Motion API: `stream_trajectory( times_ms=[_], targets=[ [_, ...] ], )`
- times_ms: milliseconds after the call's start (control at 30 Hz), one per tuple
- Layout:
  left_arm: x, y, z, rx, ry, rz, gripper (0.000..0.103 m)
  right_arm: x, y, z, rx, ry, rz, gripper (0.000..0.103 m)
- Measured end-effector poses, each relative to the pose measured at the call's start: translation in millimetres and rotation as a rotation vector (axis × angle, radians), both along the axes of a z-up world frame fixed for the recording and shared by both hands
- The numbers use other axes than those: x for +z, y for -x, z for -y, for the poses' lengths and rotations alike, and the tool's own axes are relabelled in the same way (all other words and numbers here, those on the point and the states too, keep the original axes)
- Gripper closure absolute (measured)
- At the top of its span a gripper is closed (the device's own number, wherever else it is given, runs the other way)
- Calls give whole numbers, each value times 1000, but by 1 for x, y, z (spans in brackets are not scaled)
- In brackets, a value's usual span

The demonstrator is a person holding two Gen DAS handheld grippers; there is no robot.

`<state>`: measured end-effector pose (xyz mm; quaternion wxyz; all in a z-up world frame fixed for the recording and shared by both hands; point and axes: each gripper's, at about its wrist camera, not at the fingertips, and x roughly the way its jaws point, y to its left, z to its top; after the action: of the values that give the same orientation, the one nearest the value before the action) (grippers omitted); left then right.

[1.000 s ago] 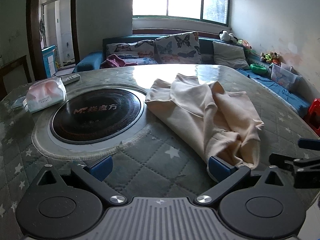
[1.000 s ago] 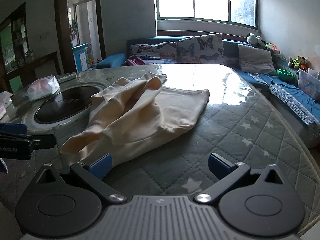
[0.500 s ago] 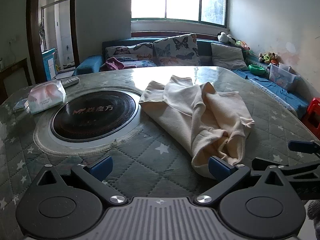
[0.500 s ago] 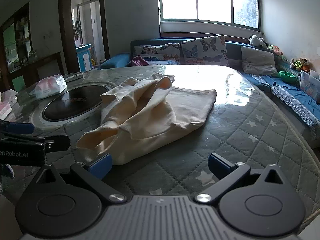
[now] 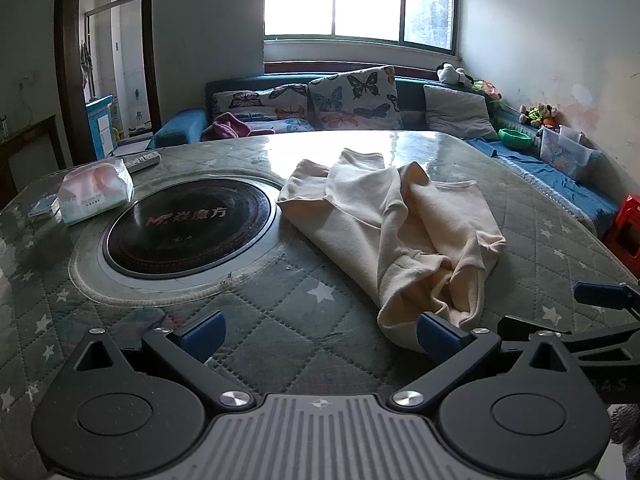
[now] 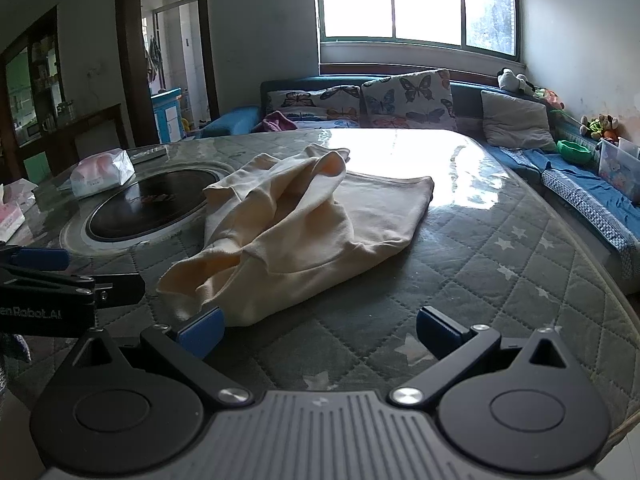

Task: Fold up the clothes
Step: 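Move both grippers over the crumpled cream shirt toward its collar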

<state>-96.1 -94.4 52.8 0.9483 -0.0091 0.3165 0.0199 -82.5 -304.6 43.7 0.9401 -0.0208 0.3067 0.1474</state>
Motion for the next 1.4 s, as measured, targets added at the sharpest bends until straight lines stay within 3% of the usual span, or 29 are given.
stream_trajectory(
  times_ms=[1400],
  targets=[
    [3,-20,-6,4,12,-23,0,0,-21,-4,-8,0,-25,0]
  ],
)
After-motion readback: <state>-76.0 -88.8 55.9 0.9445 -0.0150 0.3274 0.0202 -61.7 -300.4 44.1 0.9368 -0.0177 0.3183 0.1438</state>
